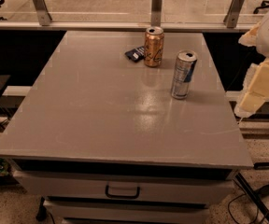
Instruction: Pick redbull can
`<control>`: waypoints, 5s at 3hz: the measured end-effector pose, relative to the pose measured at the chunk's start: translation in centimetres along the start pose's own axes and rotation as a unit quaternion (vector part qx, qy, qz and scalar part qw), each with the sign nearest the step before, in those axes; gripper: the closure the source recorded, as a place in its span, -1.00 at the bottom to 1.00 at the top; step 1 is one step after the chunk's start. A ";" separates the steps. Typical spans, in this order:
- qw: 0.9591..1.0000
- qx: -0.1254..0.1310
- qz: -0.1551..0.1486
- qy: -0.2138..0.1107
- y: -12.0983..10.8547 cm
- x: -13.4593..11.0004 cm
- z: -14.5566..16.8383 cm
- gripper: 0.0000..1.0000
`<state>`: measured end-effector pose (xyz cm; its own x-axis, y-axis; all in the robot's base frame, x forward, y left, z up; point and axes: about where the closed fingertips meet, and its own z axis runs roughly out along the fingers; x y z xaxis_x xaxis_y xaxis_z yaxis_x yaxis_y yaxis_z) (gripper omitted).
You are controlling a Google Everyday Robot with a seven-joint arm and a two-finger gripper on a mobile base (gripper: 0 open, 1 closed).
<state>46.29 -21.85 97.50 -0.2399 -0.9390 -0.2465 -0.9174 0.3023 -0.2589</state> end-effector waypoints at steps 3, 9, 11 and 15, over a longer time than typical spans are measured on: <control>0.995 0.003 0.047 -0.090 -8.1 -2.5 5.5 -1.00; 0.988 -0.013 0.075 -0.135 -10.0 -7.1 11.2 -1.00; 0.988 -0.031 0.067 -0.136 -9.4 -8.2 11.6 -0.67; 0.990 -0.033 0.015 -0.138 -7.5 -11.6 3.8 1.00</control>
Offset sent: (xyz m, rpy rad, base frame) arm 0.1256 0.0080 -0.0296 0.2258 -0.0493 -0.0525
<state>57.20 -12.60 98.71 -0.1803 -0.8461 -0.5017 -0.9321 0.3098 -0.1875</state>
